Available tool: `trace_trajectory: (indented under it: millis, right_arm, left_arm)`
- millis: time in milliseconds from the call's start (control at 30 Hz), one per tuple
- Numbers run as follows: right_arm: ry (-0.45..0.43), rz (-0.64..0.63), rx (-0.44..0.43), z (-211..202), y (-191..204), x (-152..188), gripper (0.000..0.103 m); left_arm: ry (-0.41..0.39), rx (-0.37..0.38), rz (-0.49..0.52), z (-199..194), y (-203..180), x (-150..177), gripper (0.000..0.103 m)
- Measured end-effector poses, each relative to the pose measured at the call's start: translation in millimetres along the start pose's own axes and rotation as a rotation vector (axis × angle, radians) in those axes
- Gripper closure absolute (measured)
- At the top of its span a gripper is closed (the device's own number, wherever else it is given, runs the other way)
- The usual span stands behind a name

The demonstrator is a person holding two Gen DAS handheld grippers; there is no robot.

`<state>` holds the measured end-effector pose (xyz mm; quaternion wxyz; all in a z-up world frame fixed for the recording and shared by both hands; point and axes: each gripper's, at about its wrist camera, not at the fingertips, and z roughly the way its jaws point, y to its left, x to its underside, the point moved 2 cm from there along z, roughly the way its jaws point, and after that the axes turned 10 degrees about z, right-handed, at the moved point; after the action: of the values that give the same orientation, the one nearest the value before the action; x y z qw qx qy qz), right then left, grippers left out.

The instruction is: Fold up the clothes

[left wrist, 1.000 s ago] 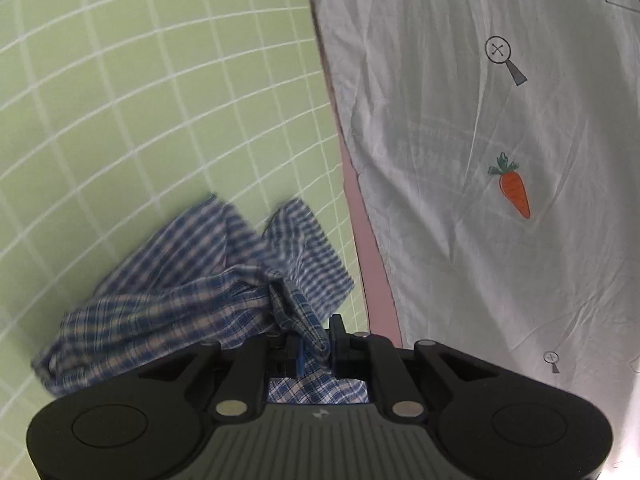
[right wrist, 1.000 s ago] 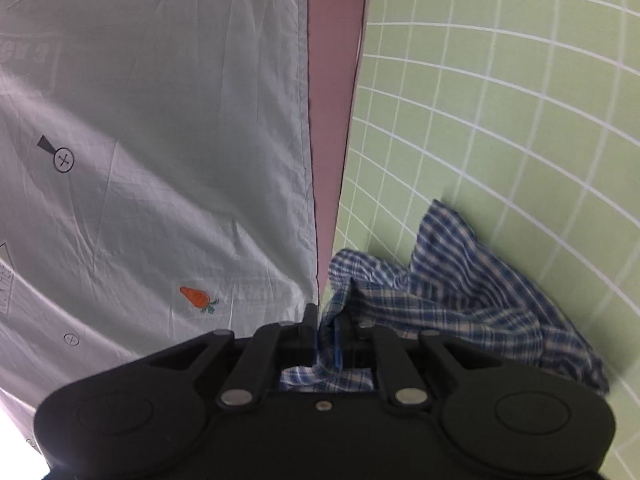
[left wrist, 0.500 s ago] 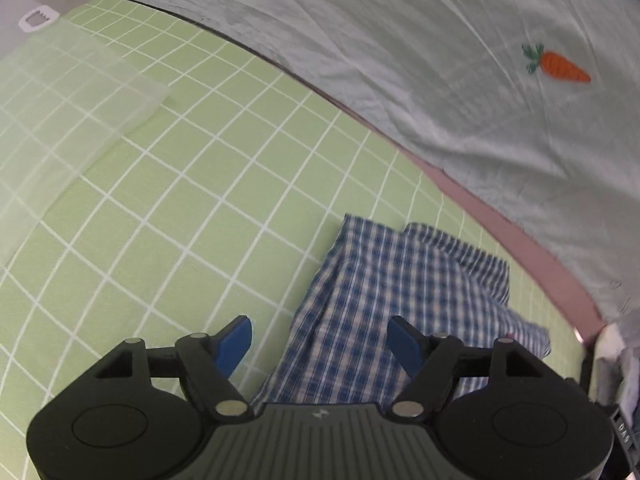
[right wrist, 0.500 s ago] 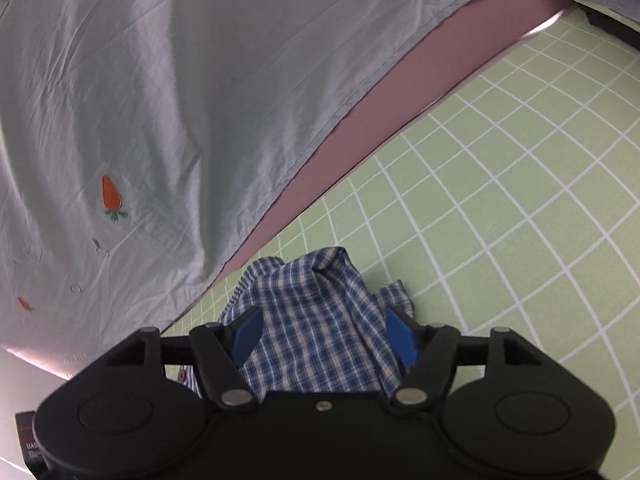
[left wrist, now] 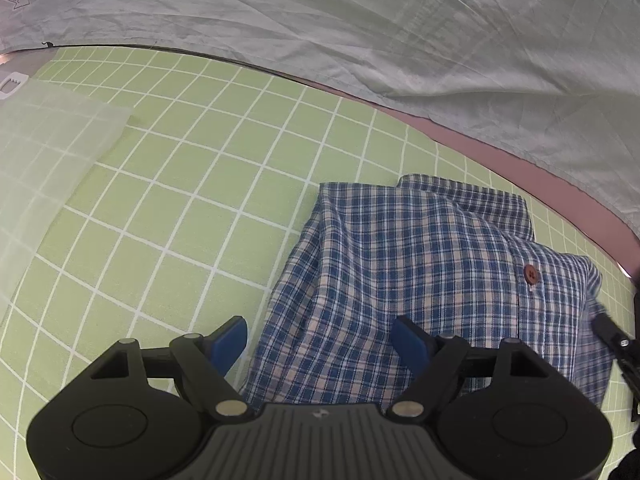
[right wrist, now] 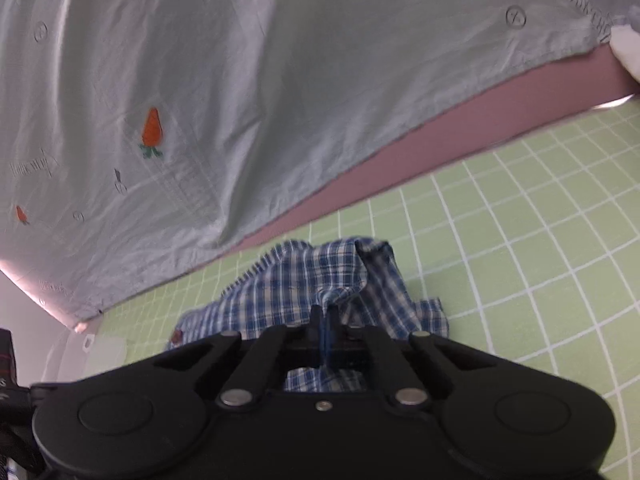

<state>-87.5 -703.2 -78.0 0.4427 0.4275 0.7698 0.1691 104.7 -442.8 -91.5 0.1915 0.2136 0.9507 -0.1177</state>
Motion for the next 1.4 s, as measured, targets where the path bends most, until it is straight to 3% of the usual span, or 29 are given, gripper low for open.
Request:
trace_trajectory:
  millis: [67,167,233,267,300,367,567,900,1067,1133,1167,1200,1233,1267,1300,1400]
  right_arm:
    - [-0.062,0.078,0.027,-12.2,-10.0,-8.7,0.102]
    - [-0.027,-0.07,0.21,4.2,-16.0,-6.2,0.101]
    - [-0.022,-0.087,0.273,8.7,-18.6,-4.2,0.092]
    - [-0.031,-0.052,0.249,5.7,-21.3,-4.8,0.074]
    - [-0.042,-0.012,0.218,2.1,-24.5,-5.3,0.046]
    - [-0.043,0.037,0.183,1.3,-30.5,-3.4,0.022]
    - [0.044,0.044,0.221,19.4,-41.7,11.0,0.018]
    - [0.065,0.129,0.154,29.8,-46.2,17.4,0.003]
    - [0.103,0.192,0.046,36.8,-42.5,21.9,0.003]
    - [0.128,0.205,0.013,40.7,-35.2,28.5,0.006]
    - [0.139,0.209,0.0,42.6,-31.1,32.1,0.014]
    - [0.15,0.213,-0.013,44.4,-27.0,35.7,0.03]
    - [0.161,0.218,-0.028,44.8,-23.1,39.4,0.041]
    - [0.165,0.231,-0.039,42.7,-20.3,42.2,0.059]
    - [0.166,0.251,-0.048,39.4,-18.2,44.3,0.068]
    - [0.167,0.266,-0.067,14.9,-11.2,51.0,0.077]
  left_arm:
    - [-0.013,0.005,0.012,-1.3,0.1,-0.3,0.02]
    - [0.005,0.02,0.012,3.8,0.5,0.8,0.017]
    - [0.017,0.018,0.02,4.9,-0.4,2.3,0.017]
    - [0.019,0.013,0.029,4.5,-1.1,3.3,0.017]
    - [0.012,0.012,0.042,3.4,-1.3,4.5,0.015]
    - [0.004,0.014,0.064,2.8,-2.1,7.1,0.012]
    - [0.016,0.077,0.052,10.8,-7.1,8.9,0.012]
    - [0.016,0.173,0.03,22.3,-15.8,14.0,0.01]
    - [-0.005,0.207,0.036,23.8,-20.4,14.5,0.014]
    - [-0.008,0.242,0.031,24.0,-23.5,14.1,0.032]
    - [0.002,0.269,0.015,25.0,-24.8,14.9,0.047]
    - [0.012,0.296,0.0,25.9,-26.2,15.7,0.061]
    - [0.023,0.312,0.005,25.9,-29.6,17.4,0.068]
    - [0.021,0.306,0.029,22.9,-33.6,18.9,0.078]
    - [0.019,0.301,0.052,19.5,-37.3,20.6,0.081]
    - [0.01,0.31,0.094,-3.7,-39.8,30.0,0.085]
